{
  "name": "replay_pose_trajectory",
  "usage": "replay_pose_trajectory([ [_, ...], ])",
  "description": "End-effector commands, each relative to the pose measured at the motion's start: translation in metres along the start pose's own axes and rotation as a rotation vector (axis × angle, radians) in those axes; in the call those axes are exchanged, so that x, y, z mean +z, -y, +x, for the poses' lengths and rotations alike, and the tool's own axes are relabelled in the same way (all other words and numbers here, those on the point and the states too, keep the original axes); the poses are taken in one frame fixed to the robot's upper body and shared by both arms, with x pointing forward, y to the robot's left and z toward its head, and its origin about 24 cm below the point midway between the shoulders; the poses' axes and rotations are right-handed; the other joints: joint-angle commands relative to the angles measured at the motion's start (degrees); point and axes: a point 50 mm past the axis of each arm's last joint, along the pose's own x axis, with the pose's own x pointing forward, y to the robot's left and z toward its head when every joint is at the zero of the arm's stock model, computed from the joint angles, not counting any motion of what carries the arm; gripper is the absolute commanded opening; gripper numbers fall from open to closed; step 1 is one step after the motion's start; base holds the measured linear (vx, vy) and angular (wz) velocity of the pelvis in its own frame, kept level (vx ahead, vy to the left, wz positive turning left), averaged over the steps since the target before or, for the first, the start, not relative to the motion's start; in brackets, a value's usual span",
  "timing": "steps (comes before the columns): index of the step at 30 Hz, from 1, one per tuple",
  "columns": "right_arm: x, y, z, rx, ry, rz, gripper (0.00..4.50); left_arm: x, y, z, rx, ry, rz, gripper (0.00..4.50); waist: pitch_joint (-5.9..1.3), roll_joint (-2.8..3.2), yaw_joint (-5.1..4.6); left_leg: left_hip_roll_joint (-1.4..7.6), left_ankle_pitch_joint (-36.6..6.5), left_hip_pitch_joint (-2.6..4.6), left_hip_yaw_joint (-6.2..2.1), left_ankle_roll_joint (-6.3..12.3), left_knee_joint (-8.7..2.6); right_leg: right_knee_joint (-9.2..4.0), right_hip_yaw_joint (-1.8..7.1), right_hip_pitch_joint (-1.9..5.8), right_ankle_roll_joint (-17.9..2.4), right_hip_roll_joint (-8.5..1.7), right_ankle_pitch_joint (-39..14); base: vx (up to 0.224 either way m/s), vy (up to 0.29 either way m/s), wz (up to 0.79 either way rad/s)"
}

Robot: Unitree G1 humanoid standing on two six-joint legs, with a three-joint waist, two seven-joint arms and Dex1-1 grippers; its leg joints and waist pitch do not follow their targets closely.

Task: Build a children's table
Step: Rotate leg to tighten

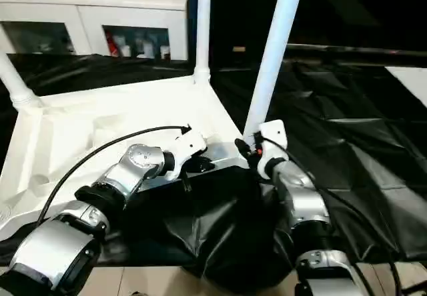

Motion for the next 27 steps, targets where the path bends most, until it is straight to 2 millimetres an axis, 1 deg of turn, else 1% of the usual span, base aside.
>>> replay_pose_trajectory([
  [1,-0.009,-0.03,0.006,0.225,-0.046,-0.02,3.05,0.02,0.007,0.007,-0.058,0.084,0.067,0.0,-2.37,-0.55,-0.53,3.4,-36.1,2.67,-3.35,-2.84,-5.16,-5.53,1.1,-1.15,-6.4,-3.76,-32.1,0.0,0.0,0.0],
  [2,-0.008,-0.029,0.006,0.227,-0.045,-0.022,3.14,0.02,0.007,0.006,-0.059,0.084,0.067,0.0,-2.41,-0.56,-0.48,3.41,-35.7,2.57,-3.28,-2.57,-5.15,-5.48,1.15,-1.08,-6.5,-3.74,-31.8,0.0,0.0,0.0],
  [3,-0.006,-0.025,0.003,0.262,-0.045,-0.037,3.14,0.018,0.006,0.004,-0.077,0.082,0.075,0.0,-2.47,-0.66,-0.32,3.5,-34.3,2.47,-3.11,-2.12,-5.17,-5.36,1.4,-1.07,-7.1,-3.85,-30.5,0.0,0.0,0.0],
  [4,-0.004,-0.02,-0.001,0.307,-0.045,-0.059,3.14,0.015,0.005,0.0,-0.097,0.079,0.084,0.0,-2.54,-0.75,-0.21,3.55,-33.0,2.3,-2.95,-1.59,-5.13,-5.18,1.54,-0.91,-7.8,-3.85,-28.9,0.0,0.0,0.0],
  [5,-0.003,-0.019,-0.002,0.317,-0.045,-0.065,3.14,0.015,0.005,0.0,-0.102,0.079,0.086,0.0,-2.54,-0.74,-0.1,3.61,-32.3,2.2,-2.94,-1.33,-5.18,-5.08,1.59,-0.79,-8.1,-3.88,-28.2,0.0,0.0,0.0],
  [6,-0.001,-0.014,-0.007,0.366,-0.05,-0.087,3.14,0.013,0.004,-0.004,-0.13,0.077,0.092,0.0,-2.71,-0.86,0.04,3.69,-30.0,1.68,-2.82,-0.65,-5.24,-4.65,1.73,-0.29,-9.0,-3.9,-25.7,0.0,0.0,0.0],
  [7,0.001,-0.009,-0.012,0.409,-0.055,-0.107,3.14,0.01,0.004,-0.008,-0.155,0.073,0.097,0.0,-2.88,-0.91,0.23,3.84,-27.1,1.27,-2.61,0.14,-5.27,-4.1,1.94,-0.02,-10.1,-3.87,-22.2,0.0,0.0,0.0],
  [8,0.003,-0.004,-0.017,0.45,-0.062,-0.128,3.14,0.008,0.004,-0.012,-0.191,0.078,0.107,0.0,-2.98,-0.99,0.4,3.84,-25.5,1.14,-2.47,0.66,-5.11,-3.93,2.04,0.15,-10.7,-3.9,-20.4,0.062,-0.036,0.0],
  [9,0.004,0.0,-0.022,0.486,-0.071,-0.144,3.14,0.006,0.004,-0.015,-0.222,0.077,0.11,0.0,-3.08,-1.09,0.71,3.92,-22.4,0.89,-2.16,1.93,-4.85,-3.53,2.11,0.51,-12.2,-3.95,-16.8,0.0,0.0,0.0],
  [10,0.007,0.01,-0.033,0.566,-0.098,-0.185,3.14,0.0,0.004,-0.026,-0.3,0.068,0.131,0.0,-3.04,-1.0,1.12,4.02,-20.3,0.72,-1.86,3.23,-4.72,-3.34,2.02,0.66,-13.0,-3.87,-16.0,0.0,0.0,0.0],
  [11,0.007,0.013,-0.036,0.585,-0.106,-0.197,3.14,-0.002,0.005,-0.029,-0.324,0.067,0.137,0.0,-3.21,-1.0,1.57,4.16,-18.2,0.6,-1.69,3.91,-4.48,-3.0,1.98,0.8,-13.5,-3.91,-15.2,0.054,-0.036,-0.01],
  [12,0.007,0.013,-0.036,0.585,-0.106,-0.197,3.14,-0.002,0.005,-0.029,-0.324,0.067,0.137,0.0,-3.21,-1.0,1.57,4.16,-18.2,0.6,-1.69,3.91,-4.48,-3.0,1.98,0.8,-13.5,-3.91,-15.2,0.054,-0.036,-0.01],
  [13,0.008,0.015,-0.038,0.594,-0.11,-0.204,3.14,-0.002,0.005,-0.03,-0.339,0.066,0.14,0.0,-3.58,-1.14,2.04,4.18,-14.9,0.45,-1.43,4.51,-4.02,-2.23,2.03,0.7,-14.5,-3.8,-11.4,0.059,-0.039,-0.01],
  [14,0.009,0.019,-0.041,0.615,-0.122,-0.218,3.14,-0.005,0.005,-0.036,-0.378,0.056,0.146,0.0,-3.76,-1.23,2.25,4.23,-13.7,0.57,-1.34,4.79,-3.83,-1.9,2.04,0.6,-15.2,-3.71,-9.3,0.054,-0.042,0.01],
  [15,0.01,0.02,-0.042,0.619,-0.124,-0.22,3.14,-0.006,0.005,-0.037,-0.385,0.055,0.148,0.0,-4.13,-1.07,2.63,4.22,-10.2,0.44,-1.2,6.0,-3.42,-1.1,1.93,0.77,-16.7,-3.67,-3.6,0.054,-0.042,0.01],
  [16,0.011,0.023,-0.046,0.65,-0.141,-0.238,3.14,-0.009,0.005,-0.044,-0.422,0.045,0.151,0.0,-4.31,-1.02,2.86,4.23,-6.9,0.06,-1.17,7.43,-3.1,-0.39,1.74,0.97,-17.6,-3.59,1.4,0.0,0.0,0.0],
  [18,0.011,0.024,-0.047,0.662,-0.147,-0.243,3.14,-0.01,0.004,-0.046,-0.432,0.044,0.153,0.0,-4.41,-1.05,3.12,4.08,-5.0,-0.09,-1.0,8.59,-2.76,-0.03,1.66,0.89,-18.1,-3.41,4.3,0.0,0.0,0.0],
  [19,0.013,0.025,-0.048,0.68,-0.153,-0.247,3.14,-0.011,0.003,-0.052,-0.448,0.037,0.158,0.0,-4.29,-1.03,3.54,4.05,-4.8,-0.15,-0.9,9.31,-2.48,0.1,1.66,0.58,-18.3,-3.34,5.3,0.0,0.0,0.0],
  [20,0.014,0.026,-0.048,0.691,-0.156,-0.245,3.14,-0.012,0.003,-0.053,-0.453,0.036,0.161,0.0,-4.22,-1.07,3.57,4.01,-5.3,-0.26,-0.88,9.23,-2.48,0.06,1.65,0.6,-18.2,-3.36,4.5,0.0,0.0,0.0],
  [21,0.014,0.026,-0.048,0.694,-0.156,-0.244,3.14,-0.012,0.003,-0.054,-0.453,0.036,0.162,0.0,-4.01,-0.99,3.53,4.1,-7.1,-0.26,-0.93,8.67,-2.6,-0.22,1.63,0.47,-17.9,-3.4,1.3,0.0,0.0,0.0],
  [22,0.015,0.026,-0.048,0.713,-0.159,-0.239,3.14,-0.012,0.002,-0.057,-0.458,0.037,0.163,0.0,-3.91,-0.84,3.58,4.26,-8.9,0.01,-0.97,7.58,-2.8,-0.6,1.55,0.31,-17.5,-3.33,-2.3,0.0,0.0,0.0],
  [23,0.016,0.026,-0.048,0.722,-0.156,-0.231,3.14,-0.012,0.002,-0.058,-0.459,0.038,0.163,0.0,-3.86,-0.8,3.54,4.31,-9.8,0.08,-1.0,6.93,-2.89,-0.7,1.52,0.29,-17.3,-3.28,-3.9,0.0,0.0,0.0],
  [24,0.016,0.026,-0.048,0.722,-0.156,-0.231,2.99,-0.012,0.002,-0.058,-0.459,0.038,0.163,0.0,-3.78,-0.8,3.46,4.38,-10.6,0.09,-1.01,6.35,-3.01,-0.82,1.53,0.26,-17.1,-3.24,-5.3,0.0,0.0,0.0],
  [25,0.017,0.025,-0.048,0.735,-0.152,-0.221,2.88,-0.012,0.001,-0.059,-0.462,0.04,0.163,0.0,-3.63,-0.68,3.39,4.54,-12.6,0.21,-1.15,4.64,-3.28,-1.06,1.55,0.16,-16.4,-3.26,-8.6,0.0,0.0,0.0],
  [26,0.017,0.025,-0.048,0.735,-0.152,-0.221,2.88,-0.012,0.001,-0.059,-0.462,0.04,0.163,0.0,-3.59,-0.68,3.33,4.55,-13.1,0.24,-1.16,4.18,-3.35,-1.12,1.55,0.12,-16.2,-3.21,-9.3,0.0,0.0,0.0],
  [27,0.017,0.024,-0.047,0.742,-0.15,-0.216,2.78,-0.012,0.002,-0.06,-0.463,0.041,0.162,0.0,-3.55,-0.73,3.29,4.59,-14.1,0.31,-1.17,3.32,-3.46,-1.19,1.6,0.07,-15.8,-3.23,-10.3,0.0,0.0,0.0],
])
